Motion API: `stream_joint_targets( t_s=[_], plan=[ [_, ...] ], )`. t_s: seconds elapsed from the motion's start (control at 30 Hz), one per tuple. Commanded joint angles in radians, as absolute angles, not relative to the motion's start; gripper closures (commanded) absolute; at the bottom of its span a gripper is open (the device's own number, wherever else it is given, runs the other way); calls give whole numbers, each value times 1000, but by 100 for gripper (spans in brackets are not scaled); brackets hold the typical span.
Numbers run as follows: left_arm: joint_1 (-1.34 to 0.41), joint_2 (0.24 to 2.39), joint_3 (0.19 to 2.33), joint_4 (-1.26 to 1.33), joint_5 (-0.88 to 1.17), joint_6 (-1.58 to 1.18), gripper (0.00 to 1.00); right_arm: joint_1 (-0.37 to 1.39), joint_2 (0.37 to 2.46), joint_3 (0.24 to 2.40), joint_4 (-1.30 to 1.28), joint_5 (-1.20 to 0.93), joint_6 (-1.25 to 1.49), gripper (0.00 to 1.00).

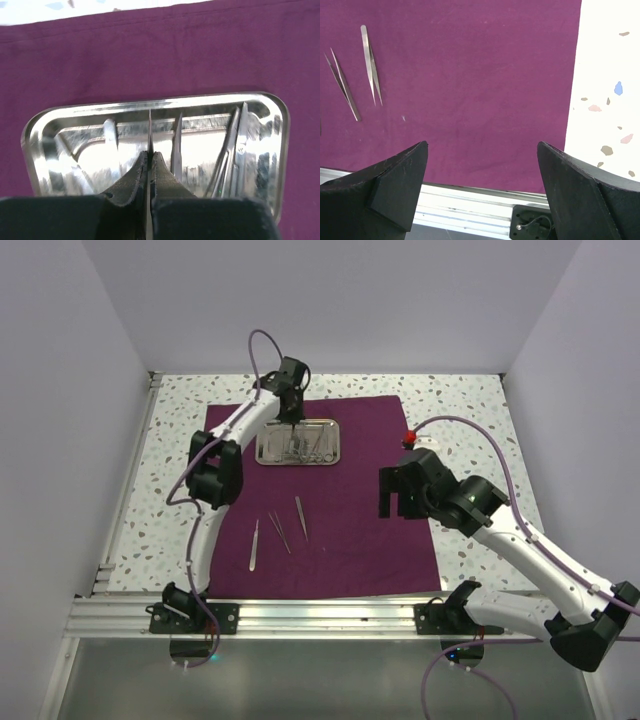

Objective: Open and lay out the surgical kit
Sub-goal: Pick up the medical item from the container, then place the medical item in the surgical kit.

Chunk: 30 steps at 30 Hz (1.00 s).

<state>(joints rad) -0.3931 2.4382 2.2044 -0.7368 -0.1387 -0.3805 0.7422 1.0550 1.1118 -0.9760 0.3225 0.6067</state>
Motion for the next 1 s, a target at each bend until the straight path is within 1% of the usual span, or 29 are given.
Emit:
stream_joint_targets(
  t_s=[0.0, 0.03, 0.07, 0.1, 0.17, 0.2, 0.27, 0.3, 0.4, 0.5, 0.57, 0.73, 0.77, 0.8, 0.83, 0.9, 0.93, 0.97],
  plan=[
    [-400, 2209, 2162, -752, -184, -431, 100, 738, 1057, 1118, -936, 310, 591, 6],
    [-406, 2171, 2111, -743, -198, -452, 100, 738, 1057, 1112, -931, 299, 589, 6],
    [-413, 2086, 2052, -730, -202, -462, 100, 738, 1057, 1111, -925, 295, 586, 6],
    [-431, 2042, 1922, -717, -207, -472, 100, 736, 1057, 1108, -920, 290, 584, 6],
    [-463, 1914, 1786, -680, -213, -518, 100, 738, 1057, 1098, -908, 272, 578, 6],
    [-478, 1875, 1661, -669, -213, -553, 100, 738, 1057, 1095, -905, 268, 575, 6],
    [-530, 1772, 1539, -638, -210, -593, 100, 736, 1057, 1089, -900, 250, 572, 7],
    [-550, 1744, 1431, -623, -207, -629, 100, 736, 1055, 1086, -900, 245, 566, 7],
    [-633, 1675, 1265, -594, -210, -699, 100, 735, 1051, 1069, -896, 233, 552, 7],
    [-701, 1657, 1165, -572, -201, -803, 100, 735, 1039, 1058, -900, 229, 543, 7],
    [-747, 1663, 1135, -534, -187, -827, 100, 736, 1028, 1045, -900, 229, 543, 7],
    [-793, 1733, 1167, -575, -215, -876, 100, 735, 1005, 1031, -910, 221, 548, 7],
    [-801, 1738, 1173, -577, -215, -880, 96, 736, 1003, 1028, -911, 221, 552, 7],
    [-802, 1744, 1178, -575, -209, -884, 88, 735, 993, 1025, -911, 221, 554, 7],
    [-807, 1747, 1181, -575, -207, -885, 69, 735, 988, 1020, -914, 218, 557, 7],
    [-819, 1743, 1193, -587, -215, -893, 51, 736, 974, 1016, -920, 216, 564, 7],
    [-827, 1732, 1200, -597, -222, -896, 43, 736, 970, 1011, -928, 218, 566, 7],
    [-831, 1724, 1215, -610, -233, -897, 40, 735, 963, 1008, -931, 219, 569, 7]
  ],
)
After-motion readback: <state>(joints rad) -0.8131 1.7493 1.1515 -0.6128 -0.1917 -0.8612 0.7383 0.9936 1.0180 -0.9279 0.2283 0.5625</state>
